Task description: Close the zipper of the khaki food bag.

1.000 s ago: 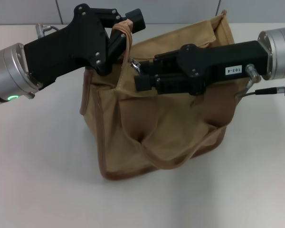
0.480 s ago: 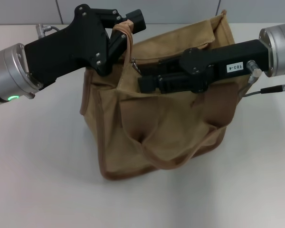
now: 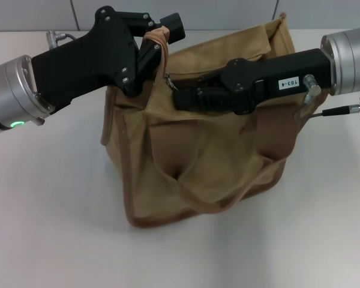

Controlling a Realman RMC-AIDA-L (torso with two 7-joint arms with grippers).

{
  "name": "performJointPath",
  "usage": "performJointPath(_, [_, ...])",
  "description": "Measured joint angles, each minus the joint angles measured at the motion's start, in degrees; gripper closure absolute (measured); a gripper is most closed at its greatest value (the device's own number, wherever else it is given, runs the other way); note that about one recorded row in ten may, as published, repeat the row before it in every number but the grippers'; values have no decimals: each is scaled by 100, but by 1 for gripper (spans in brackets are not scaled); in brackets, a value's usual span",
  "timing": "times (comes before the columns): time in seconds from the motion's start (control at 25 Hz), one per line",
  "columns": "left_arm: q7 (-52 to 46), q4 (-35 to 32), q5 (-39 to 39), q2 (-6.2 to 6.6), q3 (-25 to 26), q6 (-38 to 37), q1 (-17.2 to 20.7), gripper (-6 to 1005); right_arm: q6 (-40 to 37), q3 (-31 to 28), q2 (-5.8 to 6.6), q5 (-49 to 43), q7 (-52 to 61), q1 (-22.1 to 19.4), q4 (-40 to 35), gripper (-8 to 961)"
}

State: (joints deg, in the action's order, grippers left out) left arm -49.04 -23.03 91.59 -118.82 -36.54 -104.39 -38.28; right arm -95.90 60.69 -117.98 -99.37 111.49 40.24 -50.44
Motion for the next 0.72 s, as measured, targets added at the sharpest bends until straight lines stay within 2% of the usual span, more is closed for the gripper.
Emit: performJointPath(0.72, [9,0,-72,0,23,-43,39,998,-144,-133,6,-48,29,-57,-65,893])
